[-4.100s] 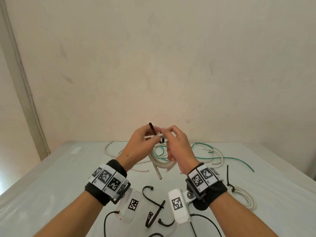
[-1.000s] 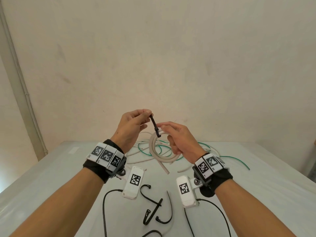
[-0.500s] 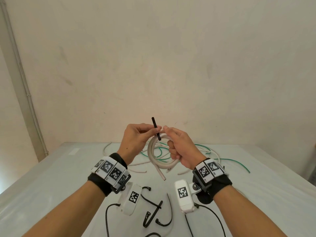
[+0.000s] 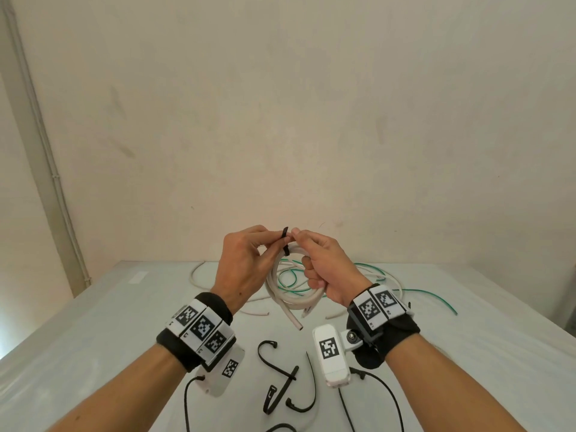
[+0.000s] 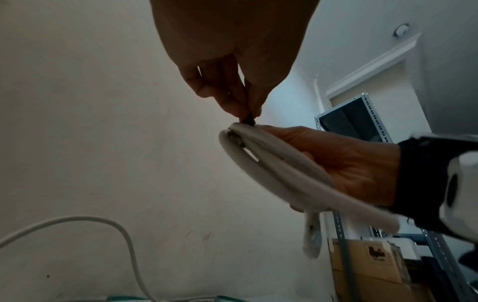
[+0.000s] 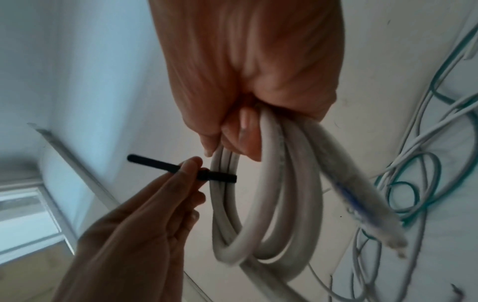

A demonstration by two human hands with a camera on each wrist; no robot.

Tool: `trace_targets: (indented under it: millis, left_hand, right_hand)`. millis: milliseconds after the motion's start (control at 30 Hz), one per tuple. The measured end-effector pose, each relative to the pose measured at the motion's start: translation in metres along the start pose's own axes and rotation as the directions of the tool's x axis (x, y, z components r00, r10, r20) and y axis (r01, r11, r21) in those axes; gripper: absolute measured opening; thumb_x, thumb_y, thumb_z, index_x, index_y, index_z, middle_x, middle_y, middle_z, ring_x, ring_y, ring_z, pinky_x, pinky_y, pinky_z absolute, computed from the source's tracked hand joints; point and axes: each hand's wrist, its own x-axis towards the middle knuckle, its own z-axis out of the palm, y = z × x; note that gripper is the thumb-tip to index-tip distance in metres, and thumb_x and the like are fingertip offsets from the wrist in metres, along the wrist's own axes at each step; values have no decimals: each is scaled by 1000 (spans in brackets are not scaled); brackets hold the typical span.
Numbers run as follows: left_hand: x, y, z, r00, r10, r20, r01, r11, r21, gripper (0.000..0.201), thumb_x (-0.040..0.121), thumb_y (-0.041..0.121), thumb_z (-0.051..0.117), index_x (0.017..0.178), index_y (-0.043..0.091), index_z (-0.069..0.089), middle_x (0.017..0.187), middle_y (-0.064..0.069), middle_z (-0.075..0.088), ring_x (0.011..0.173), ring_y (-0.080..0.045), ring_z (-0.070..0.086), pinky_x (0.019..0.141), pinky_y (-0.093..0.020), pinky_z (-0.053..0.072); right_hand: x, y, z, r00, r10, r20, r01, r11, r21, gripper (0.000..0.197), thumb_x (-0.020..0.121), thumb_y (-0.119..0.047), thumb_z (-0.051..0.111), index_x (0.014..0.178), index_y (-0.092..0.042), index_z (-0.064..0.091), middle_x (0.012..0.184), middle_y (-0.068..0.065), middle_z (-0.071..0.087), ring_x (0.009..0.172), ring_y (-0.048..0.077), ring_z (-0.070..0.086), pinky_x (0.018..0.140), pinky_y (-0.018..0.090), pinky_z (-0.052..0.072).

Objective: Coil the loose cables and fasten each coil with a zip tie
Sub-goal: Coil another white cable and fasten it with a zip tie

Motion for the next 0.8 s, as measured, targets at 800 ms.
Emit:
trace_targets:
  millis: [800]
  left_hand:
    - [11, -1, 9, 898, -417, 139, 439, 828, -349, 12, 89, 19, 80, 98, 12, 84, 90, 1, 81, 85, -7, 75, 83, -25, 56]
  right_hand:
    - [8, 1, -9, 993, 112, -41, -117, 984, -134, 33, 104, -48, 56, 116, -22, 73, 56, -4, 24, 44, 10, 22, 39, 23, 23]
